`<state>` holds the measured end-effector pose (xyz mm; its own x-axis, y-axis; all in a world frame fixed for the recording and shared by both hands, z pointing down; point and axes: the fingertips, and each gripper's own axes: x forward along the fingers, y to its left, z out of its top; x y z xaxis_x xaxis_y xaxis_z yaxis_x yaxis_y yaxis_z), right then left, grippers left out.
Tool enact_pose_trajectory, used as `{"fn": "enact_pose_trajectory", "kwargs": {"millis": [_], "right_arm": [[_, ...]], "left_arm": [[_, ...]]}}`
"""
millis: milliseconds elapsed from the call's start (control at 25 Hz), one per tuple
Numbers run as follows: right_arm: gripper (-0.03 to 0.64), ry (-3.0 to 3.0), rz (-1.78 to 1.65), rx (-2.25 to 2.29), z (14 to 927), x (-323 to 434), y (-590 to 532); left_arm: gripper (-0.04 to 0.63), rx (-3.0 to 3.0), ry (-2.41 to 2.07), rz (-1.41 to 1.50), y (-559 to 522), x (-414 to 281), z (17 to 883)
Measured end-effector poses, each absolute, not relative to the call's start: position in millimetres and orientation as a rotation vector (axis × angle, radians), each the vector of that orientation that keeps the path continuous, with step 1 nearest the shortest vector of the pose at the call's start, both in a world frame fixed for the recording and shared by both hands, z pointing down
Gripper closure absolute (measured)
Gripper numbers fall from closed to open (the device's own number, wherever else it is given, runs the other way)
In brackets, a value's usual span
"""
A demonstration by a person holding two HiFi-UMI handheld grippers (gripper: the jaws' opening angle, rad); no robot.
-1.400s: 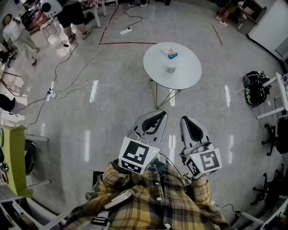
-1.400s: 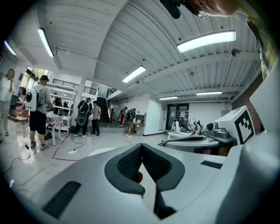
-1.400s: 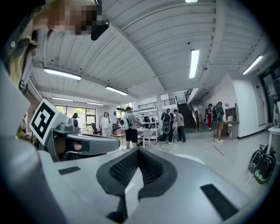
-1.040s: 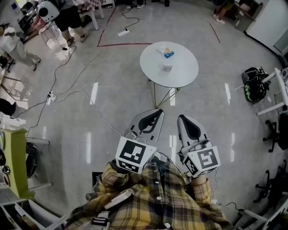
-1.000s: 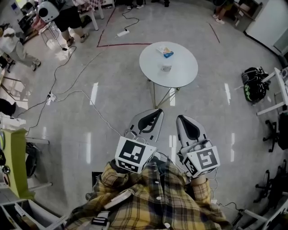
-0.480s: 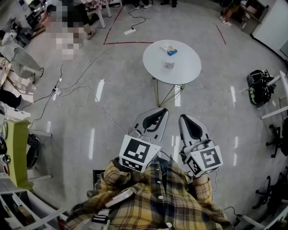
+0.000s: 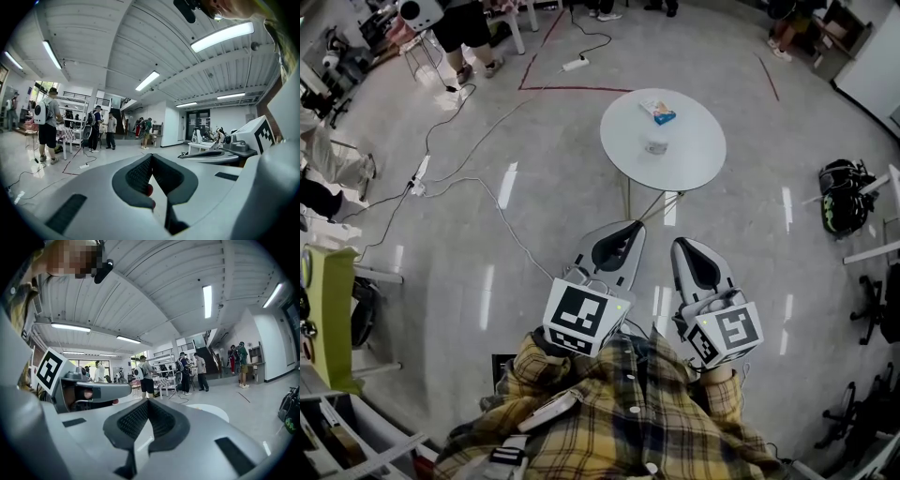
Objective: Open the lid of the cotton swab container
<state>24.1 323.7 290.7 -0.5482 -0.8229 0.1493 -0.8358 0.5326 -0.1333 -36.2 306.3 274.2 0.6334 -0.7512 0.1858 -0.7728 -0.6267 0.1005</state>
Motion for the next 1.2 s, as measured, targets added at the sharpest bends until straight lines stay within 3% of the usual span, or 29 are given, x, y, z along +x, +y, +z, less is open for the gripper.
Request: {"fn": "enact_pose_trajectory", "kwargs": {"millis": [720,1200], "right_arm": [[0.601,-2.562,0.394,1.518,313,33,36],[0.601,-2.420,0.483,1.590,342,42,-27]], "left_arm": [[0.575,2.655,-1.124,0.259,19,-29,296],[0.575,2.630,-0.980,0.294,-49,-27,317]]}}
